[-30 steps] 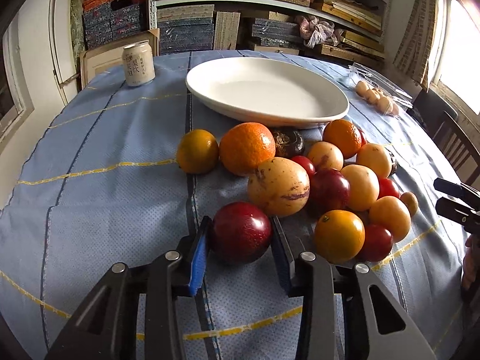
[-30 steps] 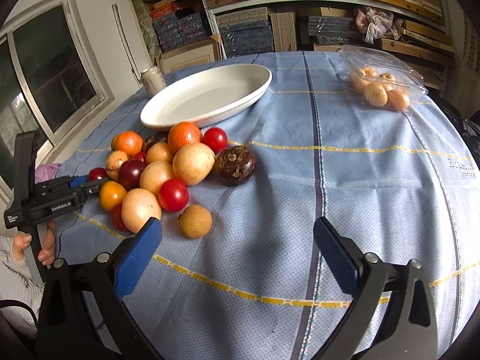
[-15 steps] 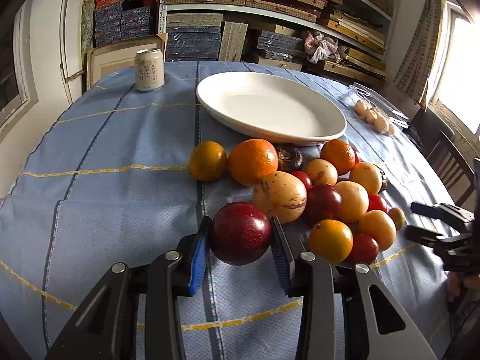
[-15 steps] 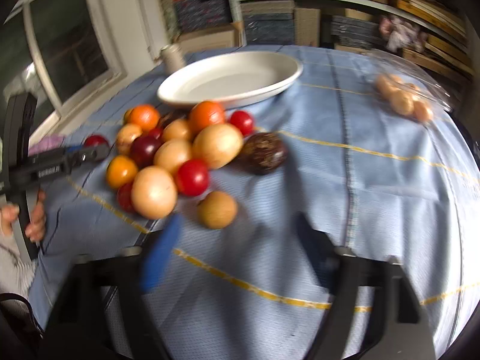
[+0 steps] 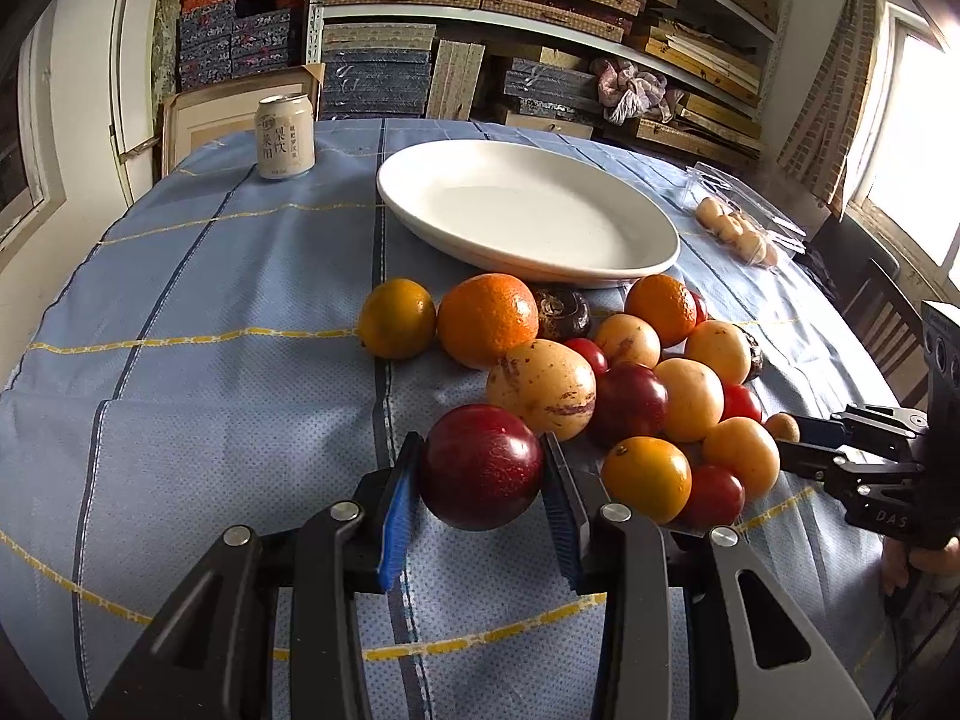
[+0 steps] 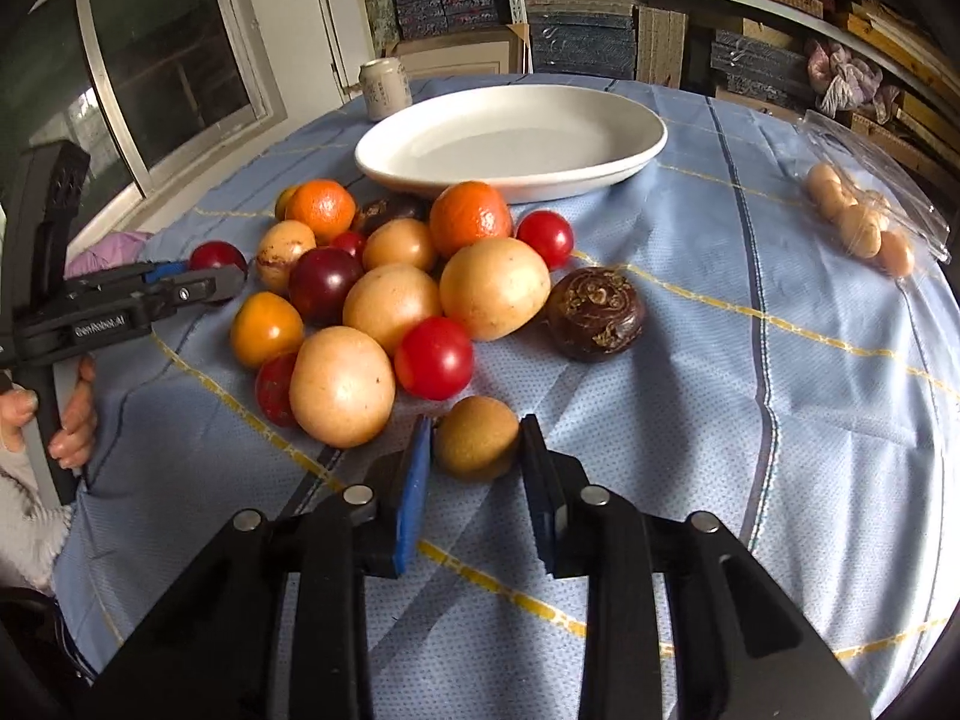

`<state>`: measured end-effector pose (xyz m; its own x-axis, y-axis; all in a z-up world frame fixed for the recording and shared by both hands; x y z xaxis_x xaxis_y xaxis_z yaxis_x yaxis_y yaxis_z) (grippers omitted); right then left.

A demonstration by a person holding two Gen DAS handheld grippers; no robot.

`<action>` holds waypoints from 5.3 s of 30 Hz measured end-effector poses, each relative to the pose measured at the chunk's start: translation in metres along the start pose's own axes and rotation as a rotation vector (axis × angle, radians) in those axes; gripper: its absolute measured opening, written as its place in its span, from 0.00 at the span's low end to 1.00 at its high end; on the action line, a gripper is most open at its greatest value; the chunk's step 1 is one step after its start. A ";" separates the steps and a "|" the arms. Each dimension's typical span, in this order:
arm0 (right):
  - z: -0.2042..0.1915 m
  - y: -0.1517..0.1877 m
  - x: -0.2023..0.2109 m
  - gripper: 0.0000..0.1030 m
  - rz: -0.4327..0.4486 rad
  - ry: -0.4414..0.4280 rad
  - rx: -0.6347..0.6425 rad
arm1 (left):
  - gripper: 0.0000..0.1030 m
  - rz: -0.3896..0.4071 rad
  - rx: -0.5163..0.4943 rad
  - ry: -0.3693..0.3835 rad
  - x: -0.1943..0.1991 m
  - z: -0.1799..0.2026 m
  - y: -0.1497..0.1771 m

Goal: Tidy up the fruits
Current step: 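Grasp the small tan fruit with the right tool while the left tool grasps the dark red fruit, then carry the tan fruit onto the plate while the left tool places the red fruit there, then grasp the dark brown fruit with the right tool while the left tool grasps the orange fruit, then lift both fruits onto the white plate and open both tools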

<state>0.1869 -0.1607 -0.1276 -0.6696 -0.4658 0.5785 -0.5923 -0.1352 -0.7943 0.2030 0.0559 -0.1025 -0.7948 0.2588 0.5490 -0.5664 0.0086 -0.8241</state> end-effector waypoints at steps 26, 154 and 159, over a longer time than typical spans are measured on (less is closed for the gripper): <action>0.039 -0.131 -0.110 0.30 0.075 0.089 -0.050 | 0.40 -0.039 0.004 -0.010 -0.113 0.014 -0.106; 0.049 -0.039 -0.021 0.42 0.064 0.170 0.110 | 0.43 0.006 -0.003 0.035 -0.003 0.007 0.006; 0.051 -0.055 0.009 0.42 0.164 0.160 0.035 | 0.43 0.046 0.038 -0.011 0.005 -0.005 -0.015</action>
<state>0.2362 -0.2025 -0.0880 -0.8199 -0.3393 0.4611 -0.4558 -0.1006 -0.8844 0.2082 0.0622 -0.0881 -0.8226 0.2473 0.5120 -0.5366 -0.0398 -0.8429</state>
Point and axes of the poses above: each gripper's, at about its wrist camera, not at the fingertips, and x roughly against the way its jaws point, z to its right, y to its underside, the point moved 7 cm from there along -x, roughly the way its jaws point, and after that the axes turned 12 degrees about z, right-handed, at the moved point
